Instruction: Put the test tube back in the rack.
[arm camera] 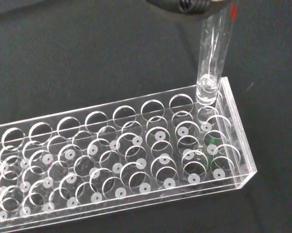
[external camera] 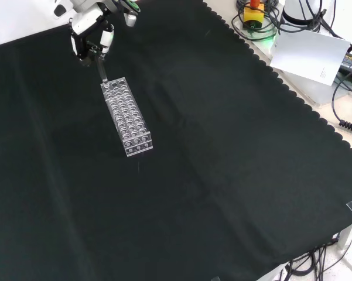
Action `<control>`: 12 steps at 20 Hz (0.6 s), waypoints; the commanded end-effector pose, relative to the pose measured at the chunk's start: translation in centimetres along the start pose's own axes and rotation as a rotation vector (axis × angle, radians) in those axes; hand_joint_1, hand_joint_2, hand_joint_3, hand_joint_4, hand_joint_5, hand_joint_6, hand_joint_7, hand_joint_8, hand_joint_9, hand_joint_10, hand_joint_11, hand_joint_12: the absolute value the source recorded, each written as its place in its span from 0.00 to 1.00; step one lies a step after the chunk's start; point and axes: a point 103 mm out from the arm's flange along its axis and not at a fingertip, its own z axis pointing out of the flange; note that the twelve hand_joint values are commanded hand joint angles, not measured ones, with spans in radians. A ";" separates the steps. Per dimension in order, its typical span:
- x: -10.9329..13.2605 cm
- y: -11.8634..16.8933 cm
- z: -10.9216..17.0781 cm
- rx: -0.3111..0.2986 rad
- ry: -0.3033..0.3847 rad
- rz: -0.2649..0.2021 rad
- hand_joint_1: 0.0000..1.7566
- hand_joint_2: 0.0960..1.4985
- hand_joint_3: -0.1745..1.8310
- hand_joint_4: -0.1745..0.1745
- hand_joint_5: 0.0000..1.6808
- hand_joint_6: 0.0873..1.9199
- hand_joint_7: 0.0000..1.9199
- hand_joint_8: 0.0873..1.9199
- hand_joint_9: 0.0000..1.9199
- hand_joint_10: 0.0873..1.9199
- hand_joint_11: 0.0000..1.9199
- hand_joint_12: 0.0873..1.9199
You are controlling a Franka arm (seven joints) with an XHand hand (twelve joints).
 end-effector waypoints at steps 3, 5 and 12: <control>-0.1 0.3 0.0 0.007 -0.002 0.000 0.87 0.67 0.09 0.00 0.60 0.28 0.57 0.48 0.56 0.56 0.50 0.50; -0.1 0.4 0.2 0.008 -0.012 0.002 0.87 0.67 0.09 0.00 0.60 0.28 0.57 0.48 0.56 0.56 0.50 0.50; -0.6 0.5 0.3 0.008 -0.018 0.006 0.87 0.67 0.09 0.00 0.60 0.28 0.57 0.48 0.56 0.56 0.50 0.50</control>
